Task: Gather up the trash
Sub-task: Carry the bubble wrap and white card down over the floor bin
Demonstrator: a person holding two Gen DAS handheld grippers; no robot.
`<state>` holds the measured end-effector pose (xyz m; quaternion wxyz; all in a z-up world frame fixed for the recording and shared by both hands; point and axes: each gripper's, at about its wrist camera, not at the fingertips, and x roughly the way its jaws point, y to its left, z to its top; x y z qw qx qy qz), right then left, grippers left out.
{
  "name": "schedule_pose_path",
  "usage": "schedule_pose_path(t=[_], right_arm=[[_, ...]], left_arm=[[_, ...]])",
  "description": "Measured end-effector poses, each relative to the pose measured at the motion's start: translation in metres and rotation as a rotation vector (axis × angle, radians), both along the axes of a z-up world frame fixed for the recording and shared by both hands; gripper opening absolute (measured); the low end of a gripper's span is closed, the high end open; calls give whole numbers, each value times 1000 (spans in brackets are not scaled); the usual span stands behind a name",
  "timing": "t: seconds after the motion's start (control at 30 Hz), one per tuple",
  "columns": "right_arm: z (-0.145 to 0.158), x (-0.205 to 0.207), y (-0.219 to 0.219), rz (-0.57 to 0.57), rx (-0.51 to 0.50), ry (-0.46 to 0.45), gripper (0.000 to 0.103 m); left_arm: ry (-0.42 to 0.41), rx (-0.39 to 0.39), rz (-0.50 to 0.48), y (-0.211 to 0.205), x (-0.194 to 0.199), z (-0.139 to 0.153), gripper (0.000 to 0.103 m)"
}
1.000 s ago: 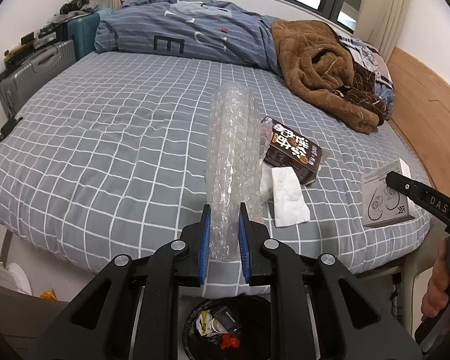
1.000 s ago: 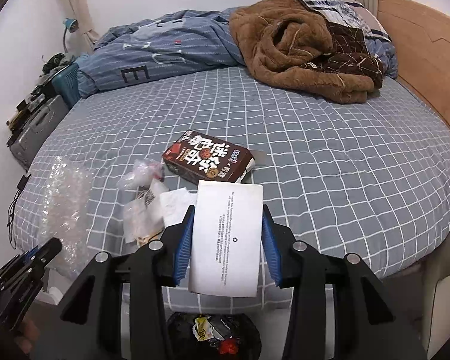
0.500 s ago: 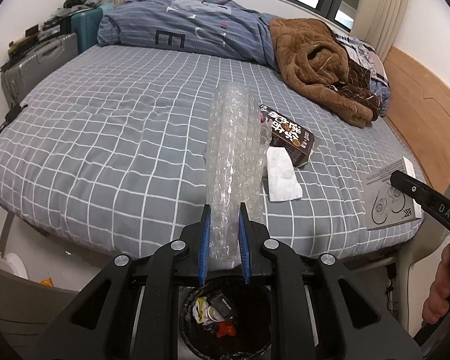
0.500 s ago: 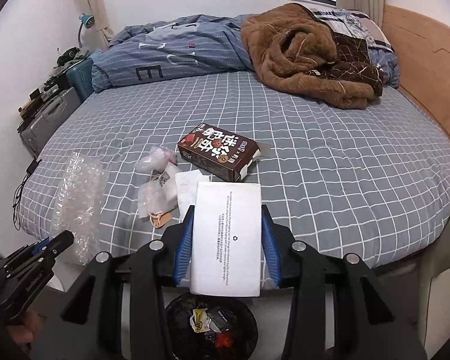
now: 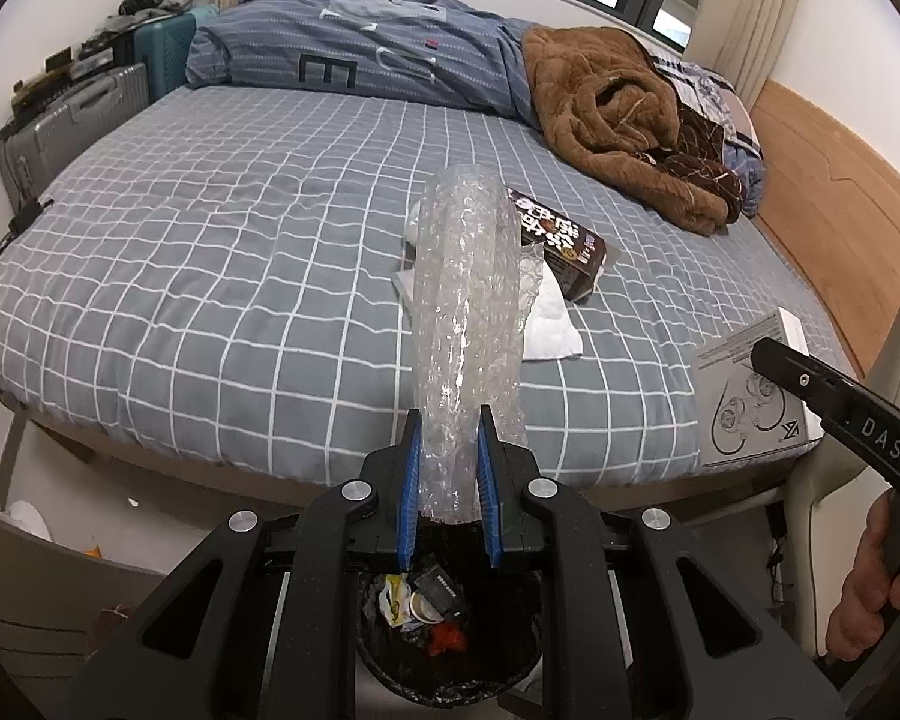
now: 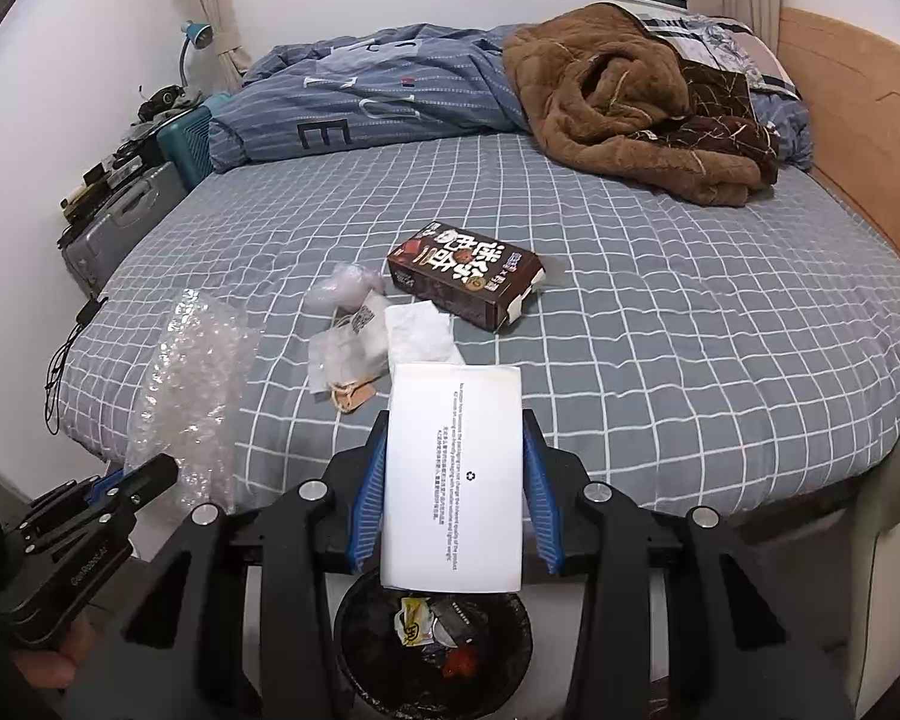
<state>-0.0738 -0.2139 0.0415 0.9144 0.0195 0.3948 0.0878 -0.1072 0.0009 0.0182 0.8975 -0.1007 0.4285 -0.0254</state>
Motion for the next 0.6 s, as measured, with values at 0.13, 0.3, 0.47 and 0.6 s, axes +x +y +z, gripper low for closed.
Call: schedule_pose_path(t=[0.13, 0.3, 0.47, 0.6], right_arm=[[-3, -8, 1, 10, 11, 6, 39], [-8, -16, 1, 18, 18, 16, 39], [-19, -25, 2, 34, 15, 36, 39], [-28, -31, 3, 39, 13, 50, 39]], left_arm=[[3, -3, -10, -1, -9, -3, 16], [14, -9, -19, -1, -18, -8, 16], [30, -11, -27, -2, -27, -16, 16], [42, -10, -33, -3, -34, -24, 16]])
